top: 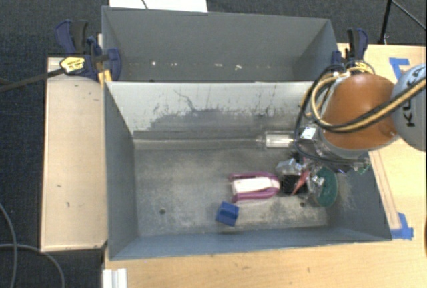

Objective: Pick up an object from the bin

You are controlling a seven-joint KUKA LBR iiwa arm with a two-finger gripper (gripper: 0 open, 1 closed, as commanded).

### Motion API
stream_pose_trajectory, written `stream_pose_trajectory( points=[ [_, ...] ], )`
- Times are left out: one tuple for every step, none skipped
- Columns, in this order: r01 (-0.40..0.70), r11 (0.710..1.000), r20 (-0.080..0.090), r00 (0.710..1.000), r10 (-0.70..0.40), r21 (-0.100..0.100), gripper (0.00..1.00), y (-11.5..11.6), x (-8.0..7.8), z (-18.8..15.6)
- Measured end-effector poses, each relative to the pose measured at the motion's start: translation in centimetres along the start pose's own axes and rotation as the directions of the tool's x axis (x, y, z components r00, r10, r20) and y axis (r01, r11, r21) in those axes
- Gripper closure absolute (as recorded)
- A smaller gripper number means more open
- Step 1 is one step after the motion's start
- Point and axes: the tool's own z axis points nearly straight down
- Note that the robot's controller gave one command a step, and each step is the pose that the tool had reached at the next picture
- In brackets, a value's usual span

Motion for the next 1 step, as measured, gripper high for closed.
stream_pose_trajectory(
  points=[
    [0.066,0.998,-0.006,0.998,-0.066,0.005,1.00,4.04,1.62,-27.85]
  ],
)
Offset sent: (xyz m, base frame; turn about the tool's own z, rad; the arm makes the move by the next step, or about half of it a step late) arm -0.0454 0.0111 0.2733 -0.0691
